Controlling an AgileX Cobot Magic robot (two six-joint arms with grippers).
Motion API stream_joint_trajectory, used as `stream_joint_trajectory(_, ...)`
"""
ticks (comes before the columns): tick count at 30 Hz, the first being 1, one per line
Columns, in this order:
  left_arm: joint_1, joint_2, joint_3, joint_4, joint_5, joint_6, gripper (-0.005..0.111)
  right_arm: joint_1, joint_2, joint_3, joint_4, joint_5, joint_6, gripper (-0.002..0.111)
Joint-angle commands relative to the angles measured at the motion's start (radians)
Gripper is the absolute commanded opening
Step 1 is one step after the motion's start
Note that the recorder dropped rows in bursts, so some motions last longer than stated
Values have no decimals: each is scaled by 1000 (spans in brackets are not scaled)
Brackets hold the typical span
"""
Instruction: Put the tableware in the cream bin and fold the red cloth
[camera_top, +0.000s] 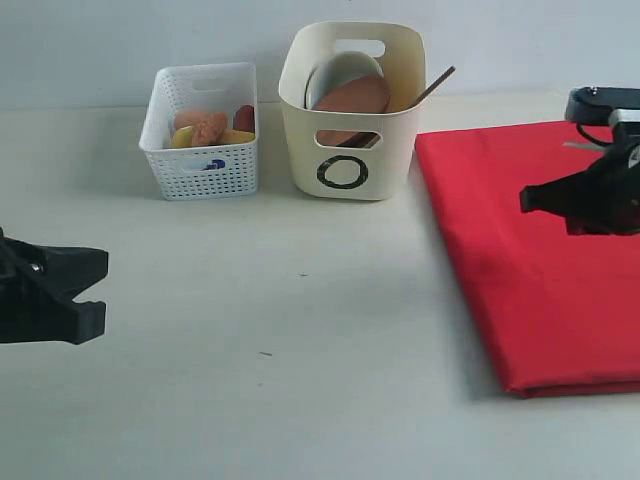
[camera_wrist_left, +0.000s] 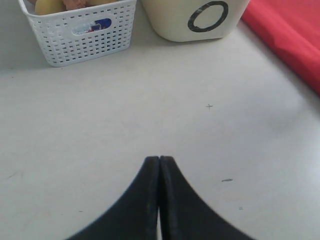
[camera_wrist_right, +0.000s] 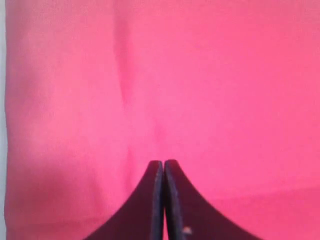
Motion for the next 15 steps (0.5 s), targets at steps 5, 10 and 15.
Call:
stream_joint_trajectory(5, -4, -8, 4, -6, 15, -10, 0, -33, -8, 129, -51, -96, 56, 0)
stream_joint_trajectory(10, -4, -8, 4, -6, 15, -11, 0, -33, 67, 129, -53, -142, 56, 0)
stream_joint_trajectory(15, -4, -8, 4, -6, 21, -11, 0, -33, 171, 104, -58, -222, 33, 0)
